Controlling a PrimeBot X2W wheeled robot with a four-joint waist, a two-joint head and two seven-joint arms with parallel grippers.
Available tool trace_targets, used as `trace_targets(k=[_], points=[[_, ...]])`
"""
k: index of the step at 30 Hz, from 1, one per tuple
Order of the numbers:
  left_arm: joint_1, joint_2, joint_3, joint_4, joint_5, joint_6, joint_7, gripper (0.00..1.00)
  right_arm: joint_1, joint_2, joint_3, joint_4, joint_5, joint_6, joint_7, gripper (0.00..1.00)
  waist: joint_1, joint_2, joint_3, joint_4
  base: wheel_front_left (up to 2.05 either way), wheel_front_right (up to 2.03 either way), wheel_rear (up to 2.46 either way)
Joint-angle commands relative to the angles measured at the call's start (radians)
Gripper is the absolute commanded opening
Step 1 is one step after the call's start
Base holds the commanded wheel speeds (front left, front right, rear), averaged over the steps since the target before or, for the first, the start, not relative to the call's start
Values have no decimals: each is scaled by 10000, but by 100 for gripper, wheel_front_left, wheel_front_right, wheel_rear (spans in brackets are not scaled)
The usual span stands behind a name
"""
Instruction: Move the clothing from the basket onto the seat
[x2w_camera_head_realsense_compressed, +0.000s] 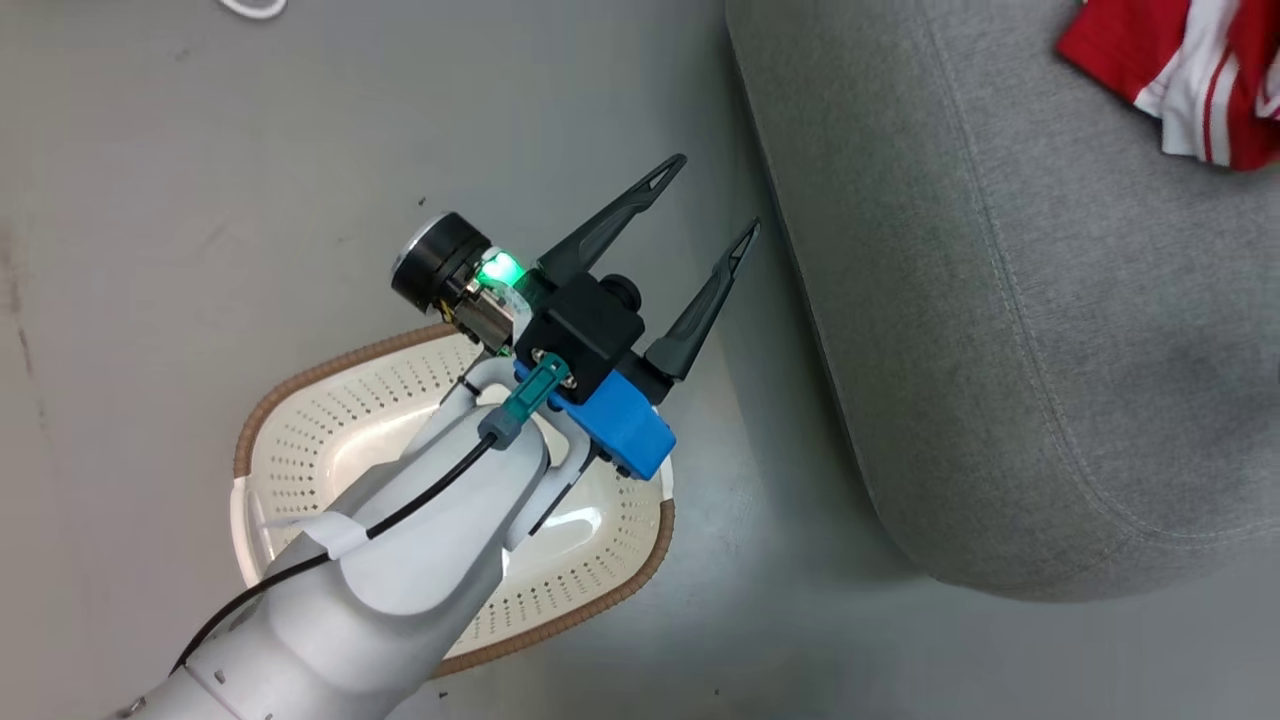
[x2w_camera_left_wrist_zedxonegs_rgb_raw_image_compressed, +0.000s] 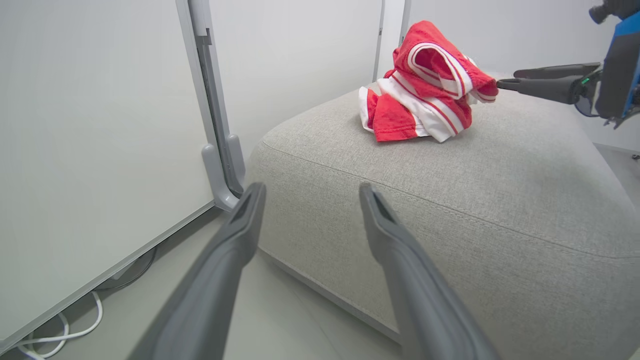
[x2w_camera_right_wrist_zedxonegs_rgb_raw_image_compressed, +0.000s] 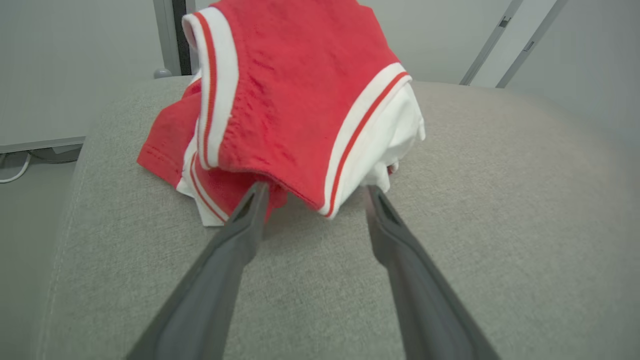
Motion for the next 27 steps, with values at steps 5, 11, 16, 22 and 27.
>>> trace_targets(k=[5, 11, 16, 22, 27], points=[[855, -23, 560, -218, -234, 253, -120, 100, 1587, 403, 96, -1110, -36, 1, -34, 100, 0, 0, -1516, 121, 0, 0, 0], [2178, 80, 1723, -1105, -138, 619, -118, 100, 2936, 870, 223, -2893, -71, 1, -34, 100, 0, 0, -2628, 531, 0, 0, 0], [3271, 58, 2848, -1785, 117, 774, -110, 100, 4010, 1475, 227, -4372, -137, 1, -34, 100, 0, 0, -3314, 1079, 0, 0, 0], [4461, -19, 4276, -2313, 510, 776, -111, 100, 4882, 2152, 502, -5709, -273, 1, -32, 100, 0, 0, -3864, 1658, 0, 0, 0], [5205, -133, 5215, -2536, 766, 630, -112, 100, 5253, 2473, 764, -6112, -427, 1, -34, 100, 0, 0, -4218, 1965, 0, 0, 0]])
